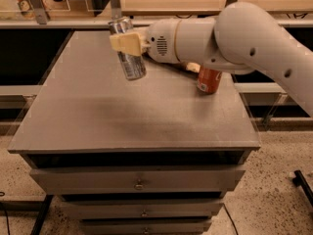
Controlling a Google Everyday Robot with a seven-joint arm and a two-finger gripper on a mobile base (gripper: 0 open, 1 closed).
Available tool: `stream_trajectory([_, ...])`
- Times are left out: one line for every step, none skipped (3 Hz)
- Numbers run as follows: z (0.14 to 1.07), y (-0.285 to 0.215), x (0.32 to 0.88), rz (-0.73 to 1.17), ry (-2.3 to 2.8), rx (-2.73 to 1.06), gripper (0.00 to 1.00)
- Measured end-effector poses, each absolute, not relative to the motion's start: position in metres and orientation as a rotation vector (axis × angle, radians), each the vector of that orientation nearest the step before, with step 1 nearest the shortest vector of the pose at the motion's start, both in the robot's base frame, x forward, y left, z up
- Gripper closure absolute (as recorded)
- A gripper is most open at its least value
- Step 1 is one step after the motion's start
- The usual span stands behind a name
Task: Place redbull can upright
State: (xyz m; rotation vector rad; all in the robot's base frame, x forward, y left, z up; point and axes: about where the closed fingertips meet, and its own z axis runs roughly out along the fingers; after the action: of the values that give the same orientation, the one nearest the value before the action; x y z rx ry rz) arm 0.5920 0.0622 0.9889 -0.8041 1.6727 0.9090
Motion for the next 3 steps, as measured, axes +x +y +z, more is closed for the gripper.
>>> stream_trajectory([1.004,0.033,0.594,0.848,1.634,-0.706,1.0])
stream_trajectory([1.004,0.031,0.595,0.845,1.636,-0.704,1.0])
stream_trajectory([1.006,0.011,0.593,0.817,1.595,-0.732,1.0])
